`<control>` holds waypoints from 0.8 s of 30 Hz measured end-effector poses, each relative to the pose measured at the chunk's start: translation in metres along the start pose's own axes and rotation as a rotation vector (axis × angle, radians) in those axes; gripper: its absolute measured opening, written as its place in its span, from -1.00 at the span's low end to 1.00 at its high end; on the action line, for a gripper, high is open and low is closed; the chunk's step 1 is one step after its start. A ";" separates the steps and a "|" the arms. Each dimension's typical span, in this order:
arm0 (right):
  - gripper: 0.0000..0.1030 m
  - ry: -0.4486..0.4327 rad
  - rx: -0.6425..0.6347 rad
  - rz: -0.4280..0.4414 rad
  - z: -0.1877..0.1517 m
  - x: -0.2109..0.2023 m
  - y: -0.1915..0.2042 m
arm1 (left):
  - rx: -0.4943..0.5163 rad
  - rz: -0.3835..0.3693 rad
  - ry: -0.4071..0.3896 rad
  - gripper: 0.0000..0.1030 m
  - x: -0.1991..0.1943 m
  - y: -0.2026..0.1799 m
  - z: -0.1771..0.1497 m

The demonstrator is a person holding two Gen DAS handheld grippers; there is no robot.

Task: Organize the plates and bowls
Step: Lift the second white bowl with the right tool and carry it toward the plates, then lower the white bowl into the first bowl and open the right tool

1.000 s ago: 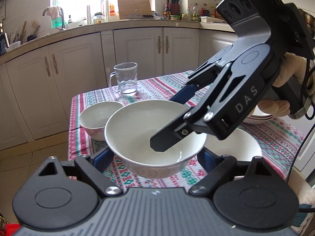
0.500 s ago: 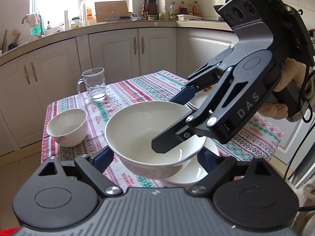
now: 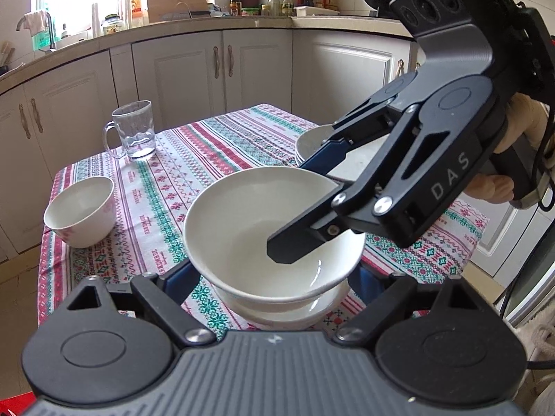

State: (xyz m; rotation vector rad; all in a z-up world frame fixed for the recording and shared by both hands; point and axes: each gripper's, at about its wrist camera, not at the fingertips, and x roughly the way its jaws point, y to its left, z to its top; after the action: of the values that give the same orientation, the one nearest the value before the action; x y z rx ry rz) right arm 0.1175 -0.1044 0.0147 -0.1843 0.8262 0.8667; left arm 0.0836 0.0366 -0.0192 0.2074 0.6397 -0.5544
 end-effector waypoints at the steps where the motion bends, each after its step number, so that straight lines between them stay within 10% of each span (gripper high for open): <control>1: 0.58 0.003 0.004 0.000 -0.001 0.001 -0.001 | 0.001 -0.001 0.003 0.77 0.001 0.000 0.000; 24: 0.58 0.022 0.048 0.011 -0.013 0.010 -0.013 | -0.010 -0.031 0.041 0.78 0.018 0.004 0.000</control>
State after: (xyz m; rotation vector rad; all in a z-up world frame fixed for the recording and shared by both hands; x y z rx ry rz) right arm 0.1232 -0.1126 -0.0035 -0.1479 0.8685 0.8555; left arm 0.0977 0.0327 -0.0300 0.1997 0.6861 -0.5779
